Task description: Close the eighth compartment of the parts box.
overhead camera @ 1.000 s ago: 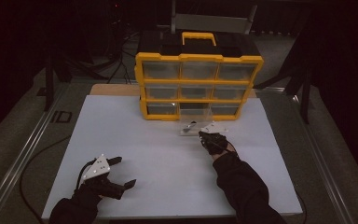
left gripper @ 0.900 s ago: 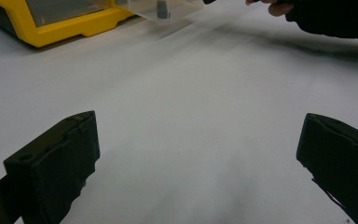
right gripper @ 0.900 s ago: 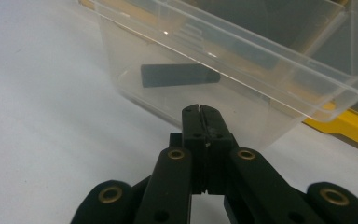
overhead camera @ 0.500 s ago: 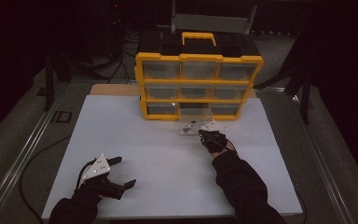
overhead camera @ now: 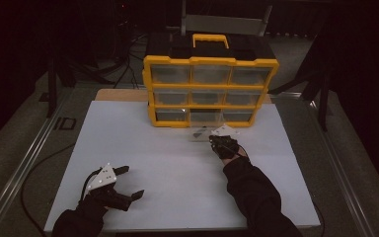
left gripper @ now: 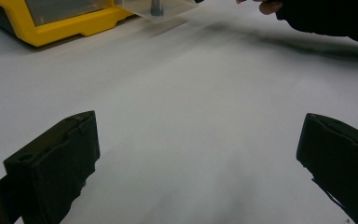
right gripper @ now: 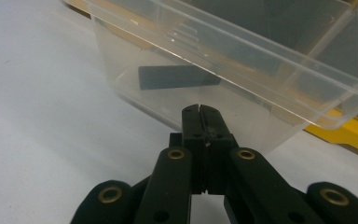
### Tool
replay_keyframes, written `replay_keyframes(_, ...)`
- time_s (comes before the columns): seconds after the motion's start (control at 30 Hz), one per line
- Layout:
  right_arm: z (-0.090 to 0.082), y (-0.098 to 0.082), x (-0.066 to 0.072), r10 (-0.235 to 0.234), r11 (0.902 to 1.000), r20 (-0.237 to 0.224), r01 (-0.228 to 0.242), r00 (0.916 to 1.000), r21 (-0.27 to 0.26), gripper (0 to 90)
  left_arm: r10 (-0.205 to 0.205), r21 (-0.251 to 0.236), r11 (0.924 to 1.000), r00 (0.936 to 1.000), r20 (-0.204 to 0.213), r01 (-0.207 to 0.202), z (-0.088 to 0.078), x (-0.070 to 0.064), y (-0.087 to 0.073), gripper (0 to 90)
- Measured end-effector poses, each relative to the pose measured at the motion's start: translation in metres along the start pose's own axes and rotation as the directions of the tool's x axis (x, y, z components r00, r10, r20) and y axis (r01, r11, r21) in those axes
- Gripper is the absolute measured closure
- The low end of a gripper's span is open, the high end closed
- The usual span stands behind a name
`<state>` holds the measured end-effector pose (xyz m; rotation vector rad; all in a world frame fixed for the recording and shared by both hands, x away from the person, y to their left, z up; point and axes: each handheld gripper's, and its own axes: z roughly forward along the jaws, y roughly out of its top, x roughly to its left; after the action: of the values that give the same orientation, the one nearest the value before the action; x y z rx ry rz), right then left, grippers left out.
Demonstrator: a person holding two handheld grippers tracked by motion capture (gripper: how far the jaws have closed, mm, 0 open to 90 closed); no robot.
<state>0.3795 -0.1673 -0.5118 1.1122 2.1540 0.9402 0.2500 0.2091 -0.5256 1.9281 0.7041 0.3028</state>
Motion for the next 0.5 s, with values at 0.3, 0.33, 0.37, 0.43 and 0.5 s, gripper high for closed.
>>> replay_keyframes(0.3,0.0027,0.0032,-0.0025,0.003,1.0000,0.005,-0.003,1.0000,-0.001,90.0,0.001,0.001,1.0000,1.0000,0.000,-0.001,-0.0002,0.0000,0.0001,0.0)
replay_keyframes(0.33,0.0029,0.0034,-0.0028,0.002,1.0000,0.007,-0.002,1.0000,-0.002,90.0,0.000,0.000,1.0000,1.0000,0.000,0.000,-0.0001,-0.0001,0.0001,0.0)
replay_keyframes(0.37,0.0033,0.0037,-0.0031,0.002,1.0000,0.009,-0.002,1.0000,-0.001,90.0,0.000,0.001,1.0000,1.0000,0.000,0.000,-0.0001,0.0000,0.0000,0.0)
replay_keyframes(0.43,0.0040,0.0043,-0.0039,0.005,1.0000,0.007,-0.005,1.0000,0.000,90.0,0.000,0.001,1.0000,1.0000,0.000,0.000,-0.0002,0.0000,0.0001,0.0)
replay_keyframes(0.5,0.0049,0.0048,-0.0038,0.005,1.0000,0.011,-0.005,0.9999,0.002,90.0,0.001,0.000,1.0000,1.0000,0.000,-0.001,-0.0002,-0.0001,0.0002,0.0)
